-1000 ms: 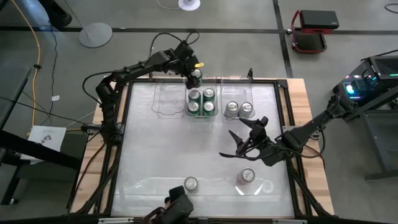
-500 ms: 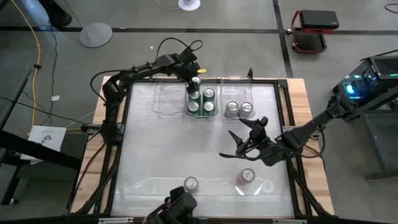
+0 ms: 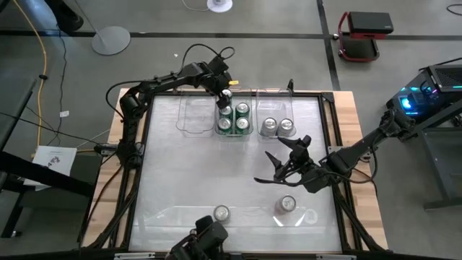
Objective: Sort soda cans
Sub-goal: Put the green soda can into the middle transparent bin, then put the orange-white soda can into the left transparent bin
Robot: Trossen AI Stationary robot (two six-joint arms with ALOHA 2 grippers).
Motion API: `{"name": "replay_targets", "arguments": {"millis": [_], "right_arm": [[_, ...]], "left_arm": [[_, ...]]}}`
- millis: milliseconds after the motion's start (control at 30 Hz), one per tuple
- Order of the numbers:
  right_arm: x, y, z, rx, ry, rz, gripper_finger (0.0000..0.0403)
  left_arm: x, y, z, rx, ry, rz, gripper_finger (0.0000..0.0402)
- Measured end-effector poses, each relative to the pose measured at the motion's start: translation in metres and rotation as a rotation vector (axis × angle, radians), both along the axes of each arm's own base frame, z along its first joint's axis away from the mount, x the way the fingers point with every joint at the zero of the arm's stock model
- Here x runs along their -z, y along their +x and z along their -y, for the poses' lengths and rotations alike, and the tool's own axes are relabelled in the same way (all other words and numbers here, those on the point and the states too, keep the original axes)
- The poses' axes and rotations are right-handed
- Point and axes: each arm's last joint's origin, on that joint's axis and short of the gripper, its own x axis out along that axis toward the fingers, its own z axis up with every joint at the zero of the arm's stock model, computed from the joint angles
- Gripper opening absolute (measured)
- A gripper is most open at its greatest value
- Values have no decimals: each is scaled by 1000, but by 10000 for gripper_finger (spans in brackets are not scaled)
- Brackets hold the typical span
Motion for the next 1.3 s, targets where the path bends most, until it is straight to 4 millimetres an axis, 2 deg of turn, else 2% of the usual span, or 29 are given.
{"name": "replay_targets", "arguments": {"millis": [567,867,933,1067,1300], "right_arm": [[0,0,0,0,0,0,312],[0,0,0,0,0,0,312],[0,0,0,0,0,0,312],[0,0,0,0,-2,-4,312],[1,-1,0,2,-4,-11,312]], "left_arm": [[0,-5,-2,-5,-31,-10,329],[-2,-5,-1,1,-34,0,356],[-7,-7,0,1,-26,10,361],[-31,-9,0,-35,28,32,364],[-88,-23,15,-22,108,137,365]]}}
